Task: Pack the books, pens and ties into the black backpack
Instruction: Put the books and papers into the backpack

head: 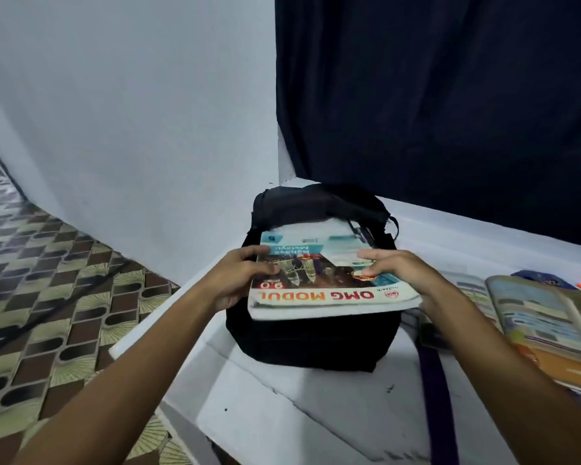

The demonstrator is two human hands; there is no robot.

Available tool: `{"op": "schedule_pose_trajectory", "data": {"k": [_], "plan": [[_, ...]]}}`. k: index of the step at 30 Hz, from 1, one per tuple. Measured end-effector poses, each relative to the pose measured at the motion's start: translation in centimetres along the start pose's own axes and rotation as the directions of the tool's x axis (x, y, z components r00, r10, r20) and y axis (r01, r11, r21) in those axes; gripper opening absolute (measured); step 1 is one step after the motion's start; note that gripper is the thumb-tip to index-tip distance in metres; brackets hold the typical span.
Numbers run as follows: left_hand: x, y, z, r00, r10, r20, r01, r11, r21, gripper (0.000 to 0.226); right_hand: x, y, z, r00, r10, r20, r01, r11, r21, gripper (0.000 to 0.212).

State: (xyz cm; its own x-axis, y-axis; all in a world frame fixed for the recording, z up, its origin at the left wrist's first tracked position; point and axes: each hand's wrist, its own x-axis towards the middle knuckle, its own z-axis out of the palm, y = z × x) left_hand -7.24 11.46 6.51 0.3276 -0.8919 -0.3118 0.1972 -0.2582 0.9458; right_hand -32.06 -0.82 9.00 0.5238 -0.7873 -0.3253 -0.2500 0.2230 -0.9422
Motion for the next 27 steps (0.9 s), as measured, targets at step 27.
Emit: {"op": "schedule_pose_trajectory", "data": {"k": [27], "plan": [[13.2,5.4,1.2,0.764,0.552,0.335,-0.299,-0.156,0.941,0.063,4.1,0.5,4.7,0.913,-0.267,0.309,0.37,0.22,-0.903,0.08]]}}
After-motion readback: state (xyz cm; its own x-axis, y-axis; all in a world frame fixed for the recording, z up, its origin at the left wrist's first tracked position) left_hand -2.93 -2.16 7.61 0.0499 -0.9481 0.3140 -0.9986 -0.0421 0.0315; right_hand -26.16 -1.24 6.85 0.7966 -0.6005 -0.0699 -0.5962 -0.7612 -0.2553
